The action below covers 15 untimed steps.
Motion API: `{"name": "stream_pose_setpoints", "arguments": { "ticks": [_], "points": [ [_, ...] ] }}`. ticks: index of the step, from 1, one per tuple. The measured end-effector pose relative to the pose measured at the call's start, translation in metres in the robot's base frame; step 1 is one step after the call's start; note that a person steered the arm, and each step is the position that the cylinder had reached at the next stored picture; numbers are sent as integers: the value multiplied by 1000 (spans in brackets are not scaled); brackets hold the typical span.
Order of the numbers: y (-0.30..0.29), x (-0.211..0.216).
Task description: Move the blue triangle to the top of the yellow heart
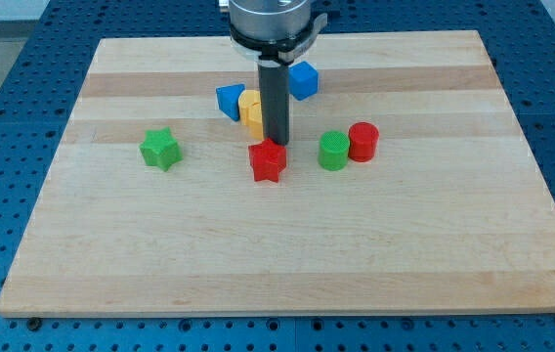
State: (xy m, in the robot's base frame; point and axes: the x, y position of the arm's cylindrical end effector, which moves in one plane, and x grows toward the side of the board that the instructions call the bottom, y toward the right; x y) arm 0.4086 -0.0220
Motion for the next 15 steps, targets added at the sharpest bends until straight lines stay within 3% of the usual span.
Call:
{"name": "stream_pose_setpoints", "arguments": {
  "ticks": [4, 7, 9, 12, 14, 15],
  "points": [
    [-89, -19],
    [-88, -81],
    [-89, -51],
    [-77, -85],
    [-75, -60],
    [-66, -72]
  ]
}}
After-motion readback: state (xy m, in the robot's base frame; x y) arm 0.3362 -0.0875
